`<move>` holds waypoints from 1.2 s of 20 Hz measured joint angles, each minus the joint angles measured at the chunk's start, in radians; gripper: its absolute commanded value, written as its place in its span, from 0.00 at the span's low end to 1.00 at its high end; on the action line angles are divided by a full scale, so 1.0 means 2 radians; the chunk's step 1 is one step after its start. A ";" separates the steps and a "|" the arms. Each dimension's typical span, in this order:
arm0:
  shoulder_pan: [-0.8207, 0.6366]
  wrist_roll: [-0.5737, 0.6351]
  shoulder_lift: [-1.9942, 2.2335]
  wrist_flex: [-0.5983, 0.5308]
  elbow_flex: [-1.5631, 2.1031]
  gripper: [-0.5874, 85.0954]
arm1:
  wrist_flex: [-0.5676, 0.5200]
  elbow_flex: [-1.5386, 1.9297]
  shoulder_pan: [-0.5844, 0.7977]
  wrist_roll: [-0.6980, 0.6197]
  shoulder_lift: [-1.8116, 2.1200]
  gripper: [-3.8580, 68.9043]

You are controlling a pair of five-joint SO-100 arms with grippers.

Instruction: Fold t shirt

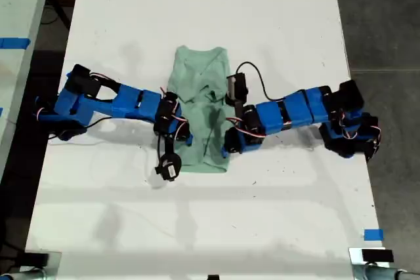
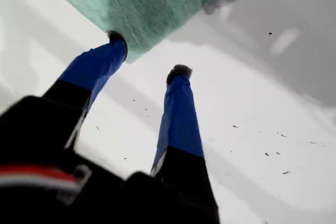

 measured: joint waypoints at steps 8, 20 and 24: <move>-0.006 -0.006 -0.070 -0.019 -0.018 0.00 | -0.001 0.000 0.000 0.000 -0.017 0.30; -0.010 -0.008 -0.070 -0.020 -0.020 0.00 | -0.076 -0.012 0.000 0.000 -0.088 0.28; -0.010 -0.008 -0.070 -0.022 -0.020 0.00 | -0.076 -0.012 0.000 0.000 -0.087 0.30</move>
